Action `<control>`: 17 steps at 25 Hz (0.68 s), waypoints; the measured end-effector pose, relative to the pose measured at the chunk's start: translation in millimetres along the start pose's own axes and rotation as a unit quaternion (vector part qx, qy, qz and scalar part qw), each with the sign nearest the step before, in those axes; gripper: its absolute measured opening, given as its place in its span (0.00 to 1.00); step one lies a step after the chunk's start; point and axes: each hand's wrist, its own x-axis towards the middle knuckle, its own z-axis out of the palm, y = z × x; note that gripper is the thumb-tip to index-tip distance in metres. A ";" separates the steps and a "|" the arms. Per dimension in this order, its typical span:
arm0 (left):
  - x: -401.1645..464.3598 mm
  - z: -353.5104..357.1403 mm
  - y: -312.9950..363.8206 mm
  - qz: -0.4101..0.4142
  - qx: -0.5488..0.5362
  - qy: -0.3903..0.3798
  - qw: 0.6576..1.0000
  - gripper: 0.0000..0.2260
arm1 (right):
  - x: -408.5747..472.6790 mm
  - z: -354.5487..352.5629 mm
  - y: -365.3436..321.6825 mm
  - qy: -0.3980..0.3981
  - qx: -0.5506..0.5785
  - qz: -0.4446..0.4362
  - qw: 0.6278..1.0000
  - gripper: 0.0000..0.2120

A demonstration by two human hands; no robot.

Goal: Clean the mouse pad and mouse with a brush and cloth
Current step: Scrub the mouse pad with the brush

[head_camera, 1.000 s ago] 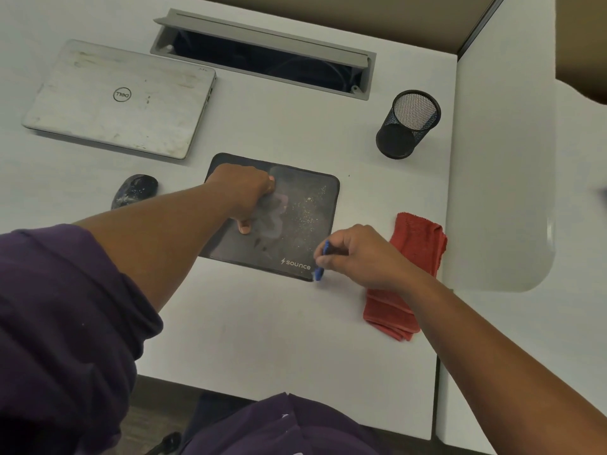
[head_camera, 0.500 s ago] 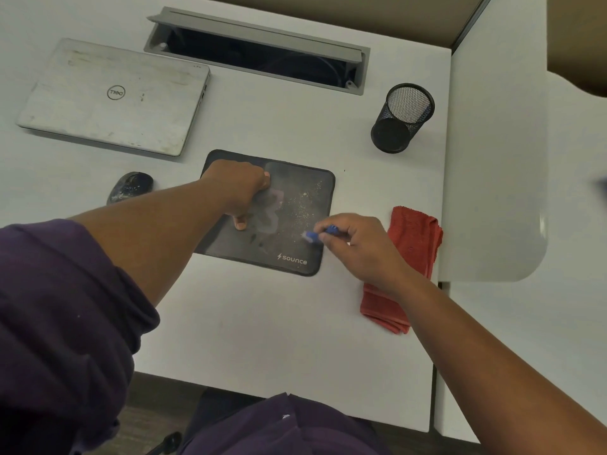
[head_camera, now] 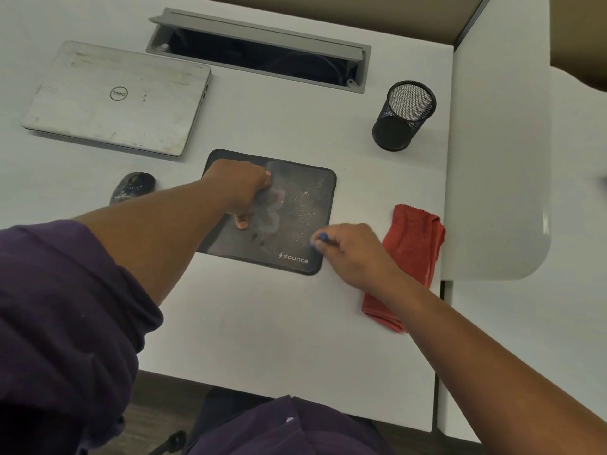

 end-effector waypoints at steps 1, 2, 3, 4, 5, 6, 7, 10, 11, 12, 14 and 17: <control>0.0 -0.1 0.1 0.001 0.002 0.000 1.000 0.34 | -3.3 4.1 -2.5 -0.056 0.038 0.005 0.998 0.06; 0.0 -0.3 -0.3 0.003 0.005 0.001 1.000 0.34 | -7.4 5.7 -7.7 -0.080 0.084 0.007 0.993 0.05; 0.1 -0.3 0.0 0.003 0.006 0.001 1.000 0.35 | -9.5 6.6 -9.2 -0.061 0.126 0.004 0.990 0.05; 0.1 -0.4 -0.1 0.002 0.004 0.001 1.000 0.36 | -9.1 5.9 -8.5 -0.002 0.137 -0.006 0.991 0.06; 0.0 -0.6 -0.2 0.001 0.002 0.000 1.000 0.36 | -6.8 6.1 -6.4 0.064 0.116 -0.018 0.991 0.06; 0.4 -0.6 -0.4 0.000 0.001 -0.001 1.000 0.37 | -4.3 4.9 -6.4 0.092 0.072 -0.023 0.993 0.06; 0.8 -0.5 -0.4 0.001 0.000 -0.001 1.000 0.38 | -2.1 5.4 -4.7 0.077 0.035 -0.020 0.996 0.06; 1.5 0.1 0.0 0.000 -0.001 -0.002 1.000 0.37 | -4.1 9.3 -8.6 -0.070 0.102 0.014 0.992 0.05; 1.6 0.3 -0.2 0.000 -0.002 -0.002 1.000 0.36 | -5.3 9.1 -10.6 -0.054 0.139 0.012 0.989 0.05; 1.9 0.5 -0.7 -0.001 -0.004 0.000 1.000 0.36 | -4.5 7.9 -9.5 0.005 0.149 -0.001 0.989 0.05; 2.3 1.3 -1.5 -0.001 -0.009 0.004 1.000 0.36 | -1.2 8.2 -6.0 0.095 0.090 -0.023 0.991 0.06; 2.8 1.9 -1.6 0.001 -0.008 0.007 1.000 0.35 | -0.1 13.4 -4.9 -0.026 0.102 0.010 0.994 0.05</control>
